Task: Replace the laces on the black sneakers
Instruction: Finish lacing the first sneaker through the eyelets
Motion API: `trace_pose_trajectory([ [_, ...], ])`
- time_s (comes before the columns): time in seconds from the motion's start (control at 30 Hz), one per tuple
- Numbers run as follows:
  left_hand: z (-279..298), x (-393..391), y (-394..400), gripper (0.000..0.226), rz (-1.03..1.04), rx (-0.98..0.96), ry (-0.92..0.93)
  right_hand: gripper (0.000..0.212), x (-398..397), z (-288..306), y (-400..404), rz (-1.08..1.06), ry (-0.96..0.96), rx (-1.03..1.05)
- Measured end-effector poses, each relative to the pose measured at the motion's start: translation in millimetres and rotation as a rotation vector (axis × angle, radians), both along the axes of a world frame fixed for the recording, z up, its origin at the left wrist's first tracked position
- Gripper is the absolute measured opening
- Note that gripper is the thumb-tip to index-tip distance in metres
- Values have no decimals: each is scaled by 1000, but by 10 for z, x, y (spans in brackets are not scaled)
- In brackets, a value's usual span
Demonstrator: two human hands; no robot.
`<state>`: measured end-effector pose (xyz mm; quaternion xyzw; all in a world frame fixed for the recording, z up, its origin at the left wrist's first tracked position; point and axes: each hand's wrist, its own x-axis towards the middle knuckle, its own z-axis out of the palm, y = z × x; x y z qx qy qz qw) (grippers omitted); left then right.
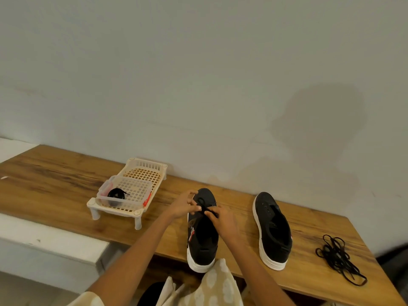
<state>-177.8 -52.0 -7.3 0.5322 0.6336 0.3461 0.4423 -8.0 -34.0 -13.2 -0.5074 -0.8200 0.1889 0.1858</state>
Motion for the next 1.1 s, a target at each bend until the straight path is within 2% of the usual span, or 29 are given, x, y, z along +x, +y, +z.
trace_pose_trajectory([
  [0.1, -33, 3, 43, 58, -62, 5, 155, 29, -3, 4, 25, 2, -16, -11],
  [0.23, -20, -129, 106, 53, -214, 21, 545, 30, -7, -3, 55, 14, -37, -11],
  [0.37, 10, -211, 193, 56, -361, 52, 732, 31, -35, -42, 61, 26, -65, -8],
  [0.43, 27, -228, 240, 54, -391, 99, 701, 31, -33, -62, 77, 28, -69, 3],
  [0.53, 91, -201, 319, 35, -340, 196, 559, 32, -14, -87, 95, 40, -74, 28],
  [0.6, 139, -150, 402, 30, -392, 215, 577, 32, -12, -91, 97, 51, -68, 36],
  [0.7, 193, -72, 494, 26, -531, 118, 606, 32, 2, -94, 94, 57, -77, 50],
  [0.87, 222, -72, 537, 23, -571, -6, 560, 32, 25, -135, 82, 64, -37, 46],
  [1.03, 93, -108, 555, 12, -521, 2, 585, 30, 25, -151, 108, 70, -15, 15],
  [1.1, 23, -98, 544, 7, -386, 4, 482, 31, 29, -153, 121, 70, -20, 18],
])
